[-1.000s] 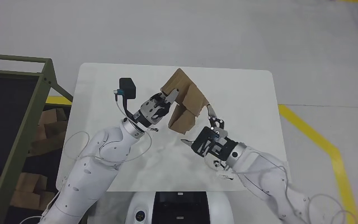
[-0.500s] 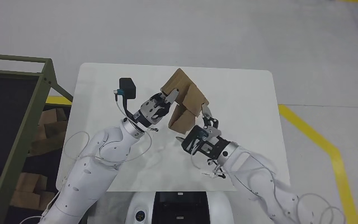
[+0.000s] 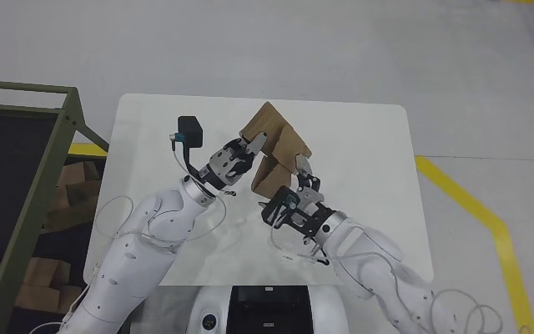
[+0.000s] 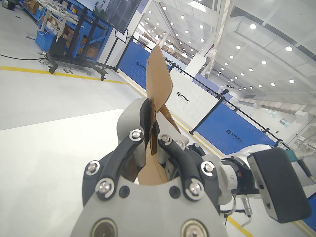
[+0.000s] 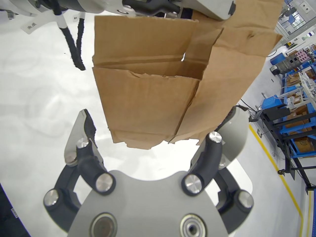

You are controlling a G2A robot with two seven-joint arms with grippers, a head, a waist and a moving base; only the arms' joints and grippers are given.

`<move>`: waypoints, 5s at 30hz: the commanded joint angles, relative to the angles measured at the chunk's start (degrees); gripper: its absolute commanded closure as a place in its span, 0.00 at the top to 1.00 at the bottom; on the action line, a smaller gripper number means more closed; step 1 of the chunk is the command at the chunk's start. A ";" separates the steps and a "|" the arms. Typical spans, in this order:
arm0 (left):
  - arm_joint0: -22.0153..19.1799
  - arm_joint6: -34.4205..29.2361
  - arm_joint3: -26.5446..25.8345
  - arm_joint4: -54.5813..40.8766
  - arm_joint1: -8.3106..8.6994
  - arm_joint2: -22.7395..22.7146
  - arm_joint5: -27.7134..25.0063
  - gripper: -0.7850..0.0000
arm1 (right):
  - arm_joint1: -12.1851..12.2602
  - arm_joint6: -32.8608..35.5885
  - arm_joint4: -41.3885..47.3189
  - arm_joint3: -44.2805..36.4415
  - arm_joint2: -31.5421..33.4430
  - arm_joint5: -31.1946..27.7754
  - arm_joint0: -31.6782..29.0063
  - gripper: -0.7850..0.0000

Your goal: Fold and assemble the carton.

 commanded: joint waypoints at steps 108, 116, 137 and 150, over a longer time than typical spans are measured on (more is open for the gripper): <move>-5.22 -19.98 4.76 -35.69 -1.58 -7.03 -6.91 0.00 | -2.30 -38.96 58.04 39.97 0.73 -50.25 6.96 0.49; -5.01 -19.81 4.44 -35.54 -1.73 -7.41 -6.90 0.00 | -2.17 -38.11 61.87 41.78 -1.01 -50.25 8.53 0.45; -5.80 -20.10 5.73 -35.56 -2.23 -7.39 -6.25 0.00 | -1.32 -38.66 62.13 40.98 -1.37 -50.25 9.21 0.15; -6.53 -21.66 7.31 -34.48 -2.41 -7.34 -6.63 0.00 | -0.58 -39.44 61.64 39.97 -0.08 -50.25 8.63 0.05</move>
